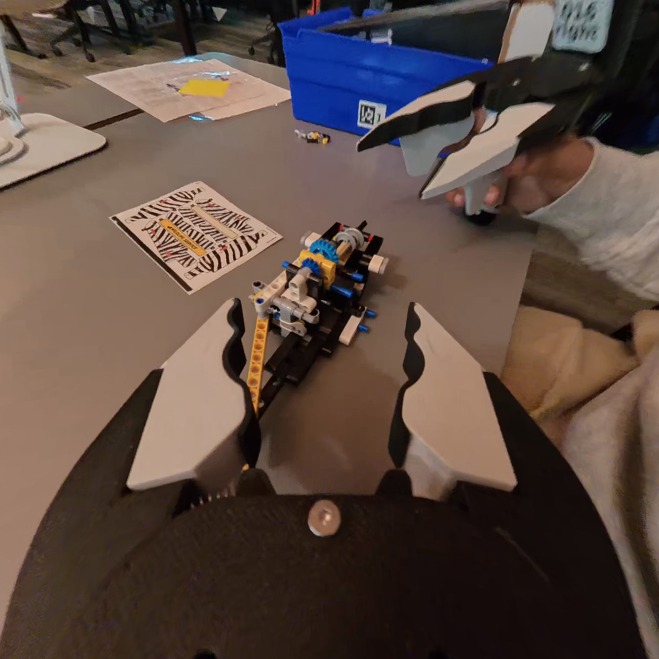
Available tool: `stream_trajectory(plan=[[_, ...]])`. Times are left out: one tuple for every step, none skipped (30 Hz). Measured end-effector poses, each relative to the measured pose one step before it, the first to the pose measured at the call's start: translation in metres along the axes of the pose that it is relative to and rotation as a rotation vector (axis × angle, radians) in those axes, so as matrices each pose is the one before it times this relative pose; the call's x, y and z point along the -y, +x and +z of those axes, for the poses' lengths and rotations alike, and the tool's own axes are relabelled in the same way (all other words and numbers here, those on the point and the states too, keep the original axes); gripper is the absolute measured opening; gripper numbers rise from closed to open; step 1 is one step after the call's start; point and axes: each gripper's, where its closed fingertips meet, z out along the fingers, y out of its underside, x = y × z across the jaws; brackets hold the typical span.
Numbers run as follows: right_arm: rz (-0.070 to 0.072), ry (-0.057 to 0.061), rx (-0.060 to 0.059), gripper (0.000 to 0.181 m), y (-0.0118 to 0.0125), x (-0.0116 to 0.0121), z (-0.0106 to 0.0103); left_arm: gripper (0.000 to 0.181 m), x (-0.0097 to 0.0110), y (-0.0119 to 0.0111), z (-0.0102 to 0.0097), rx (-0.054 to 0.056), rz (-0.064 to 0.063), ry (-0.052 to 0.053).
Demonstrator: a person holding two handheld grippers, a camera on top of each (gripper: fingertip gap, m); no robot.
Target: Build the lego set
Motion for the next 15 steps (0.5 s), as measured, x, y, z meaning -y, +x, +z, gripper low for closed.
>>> stream_trajectory(plan=[[-0.0155, -0.0117, -0.0058, 0.083, -0.00277, -0.00254, -0.00227, 0.091, -0.00153, 0.00046, 0.00300, 0.0124, 0.0207, -0.0121], [-0.0230, -0.0137, -0.0112, 0.083, -0.00240, -0.00276, -0.00236, 0.091, -0.00015, 0.00127, 0.00281, 0.0022, 0.0131, -0.0049], [-0.0267, -0.0144, -0.0180, 0.083, -0.00052, -0.00253, -0.00172, 0.092, 0.00030, 0.00199, 0.00249, -0.0081, 0.0105, -0.0049], [-0.0264, -0.0168, -0.0170, 0.083, 0.00062, -0.00263, -0.00036, 0.094, 0.00020, 0.00071, 0.00216, -0.0048, 0.0090, -0.0068], [-0.0193, -0.0165, -0.0070, 0.083, 0.00055, -0.00257, 0.00112, 0.096, -0.00004, -0.00139, 0.00120, 0.0054, 0.0067, -0.0053], [-0.0038, -0.0176, 0.0029, 0.083, -0.00005, -0.00230, 0.00197, 0.096, -0.00074, -0.00121, 0.00014, 0.0025, 0.0036, -0.0043], [0.0052, -0.0176, 0.0100, 0.083, -0.00064, -0.00228, 0.00209, 0.096, -0.00148, -0.00117, -0.00068, 0.0003, -0.0023, -0.0055], [0.0039, -0.0153, 0.0108, 0.083, -0.00095, -0.00199, 0.00159, 0.096, -0.00137, -0.00175, -0.00113, 0.0030, -0.0063, -0.0015], [-0.0006, -0.0096, 0.0044, 0.082, -0.00059, -0.00125, 0.00102, 0.096, -0.00018, -0.00178, -0.00157, 0.0020, -0.0084, 0.0033], [-0.0059, -0.0057, 0.0011, 0.081, -0.00077, -0.00067, 0.00064, 0.096, 0.00083, -0.00186, -0.00150, 0.0006, -0.0052, 0.0090], [-0.0081, -0.0052, 0.0003, 0.081, -0.00094, -0.00070, 0.00059, 0.096, 0.00059, -0.00243, -0.00110, 0.0028, -0.0079, 0.0070], [-0.0085, -0.0057, -0.0009, 0.080, -0.00073, -0.00072, 0.00065, 0.096, 0.00021, -0.00186, -0.00074, -0.0023, -0.0152, 0.0036], [-0.0069, -0.0075, -0.0029, 0.080, -0.00040, -0.00096, 0.00081, 0.095, 0.00070, -0.00111, -0.00073, -0.0074, -0.0182, 0.0064], [-0.0045, -0.0098, -0.0012, 0.079, -0.00033, -0.00123, 0.00108, 0.095, 0.00083, -0.00095, -0.00076, -0.0080, -0.0173, 0.0080], [-0.0025, -0.0097, 0.0019, 0.079, -0.00049, -0.00122, 0.00111, 0.095, 0.00074, -0.00115, -0.00061, -0.0063, -0.0161, 0.0060]])
